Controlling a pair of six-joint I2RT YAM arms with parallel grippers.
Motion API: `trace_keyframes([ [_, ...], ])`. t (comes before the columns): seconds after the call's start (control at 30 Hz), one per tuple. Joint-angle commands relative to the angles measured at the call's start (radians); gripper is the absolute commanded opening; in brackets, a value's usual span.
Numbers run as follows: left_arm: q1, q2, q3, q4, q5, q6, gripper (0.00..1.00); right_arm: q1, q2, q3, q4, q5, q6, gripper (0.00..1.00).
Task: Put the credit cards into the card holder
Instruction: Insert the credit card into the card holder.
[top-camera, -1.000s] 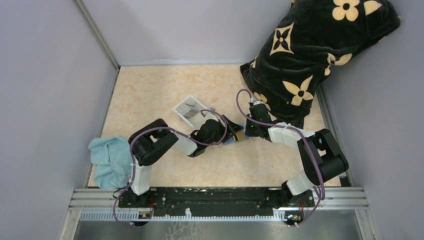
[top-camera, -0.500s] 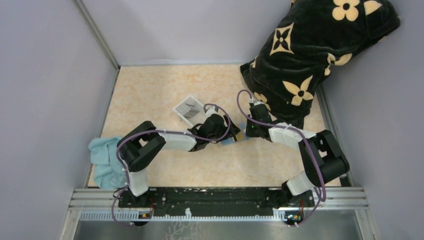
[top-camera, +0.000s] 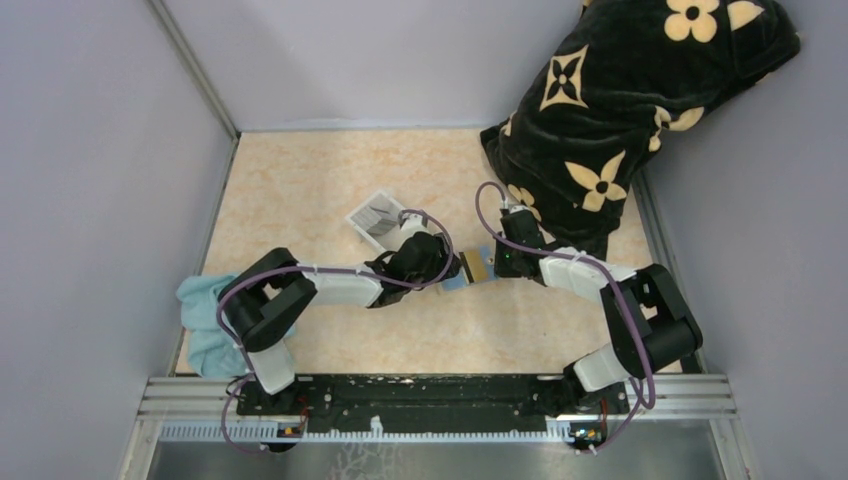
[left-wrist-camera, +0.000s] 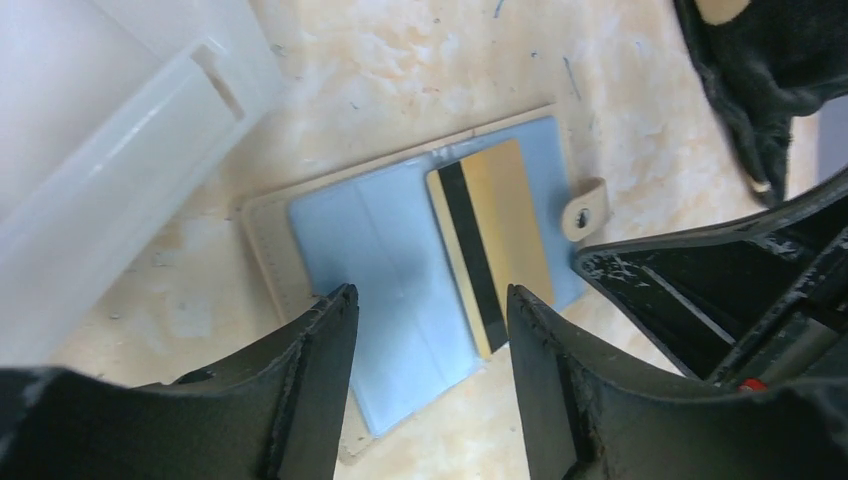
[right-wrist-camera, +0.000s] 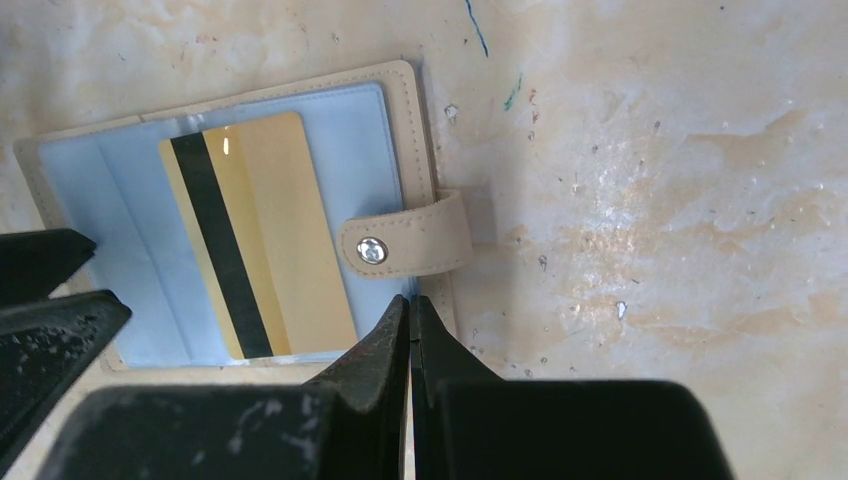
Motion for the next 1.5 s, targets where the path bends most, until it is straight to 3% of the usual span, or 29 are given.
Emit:
trace_keyframes([
  [0.0, -0.01, -0.028, -0.012, -0.03, -0.065, 0.11, 0.59, -0.015, -0.036, -0.011, -0.009, 0.014, -0.005, 0.0],
  [0.27, -0.043, -0.008, 0.04, -0.032, -0.107, 0.249, 0.32, -0.015, -0.037, -0.014, -0.004, 0.012, -0.003, 0.0],
  [0.6, -0.077, 0.046, 0.116, -0.074, -0.157, 0.371, 0.17, -0.015, -0.03, -0.025, 0.009, 0.01, -0.001, 0.0],
  [0.8, -0.087, 0.098, 0.162, -0.129, -0.168, 0.382, 0.02, -0.015, -0.031, -0.031, 0.016, 0.01, 0.001, 0.0],
  [1.47, -0.1, 0.15, 0.187, -0.135, -0.179, 0.37, 0.0, -0.028, -0.092, -0.019, -0.001, 0.088, 0.004, 0.0],
])
